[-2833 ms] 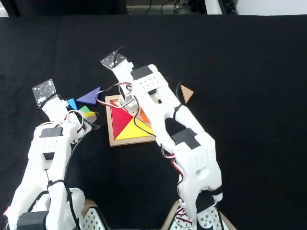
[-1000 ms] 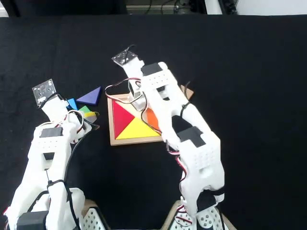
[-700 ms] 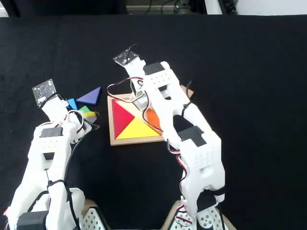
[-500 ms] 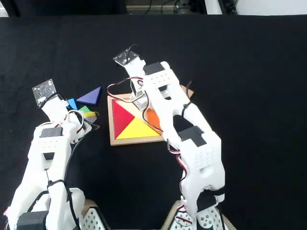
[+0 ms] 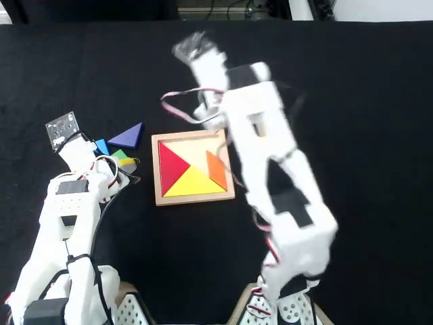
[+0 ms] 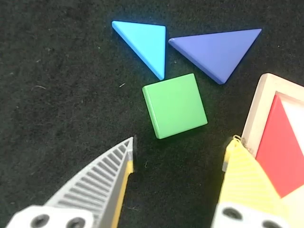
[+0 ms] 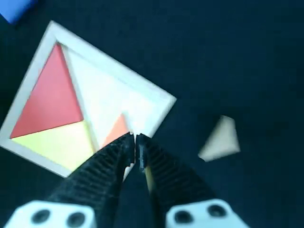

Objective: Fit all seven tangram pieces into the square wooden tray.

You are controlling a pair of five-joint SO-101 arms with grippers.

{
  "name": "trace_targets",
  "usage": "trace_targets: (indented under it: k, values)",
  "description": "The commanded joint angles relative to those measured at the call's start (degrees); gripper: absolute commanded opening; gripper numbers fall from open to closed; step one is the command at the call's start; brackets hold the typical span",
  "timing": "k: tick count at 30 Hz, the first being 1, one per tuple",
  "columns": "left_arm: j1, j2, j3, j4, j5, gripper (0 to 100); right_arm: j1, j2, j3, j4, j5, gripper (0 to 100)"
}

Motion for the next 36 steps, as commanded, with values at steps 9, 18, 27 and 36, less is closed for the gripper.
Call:
trace_targets:
  k: [9,18,27,36]
  values:
    - [0.7,-1.0,-0.3,-0.9,0.0,31,13.5,-17.5,36.2,-22.7,-3.7,1.1]
    - [-2.6,-0.9,-3.1,-0.4,-3.6,31,12.0,-24.0,56.4,-43.7,-12.0,1.1]
    - [-1.4,2.0,-21.4,8.5,-24.7,29,14.2,-23.9,58.0,-47.4,-9.2,1.1]
    - [4.8,31.5,-55.7,30.8,-55.3,25,15.6,-22.2,58.7,-49.4,-9.0,1.1]
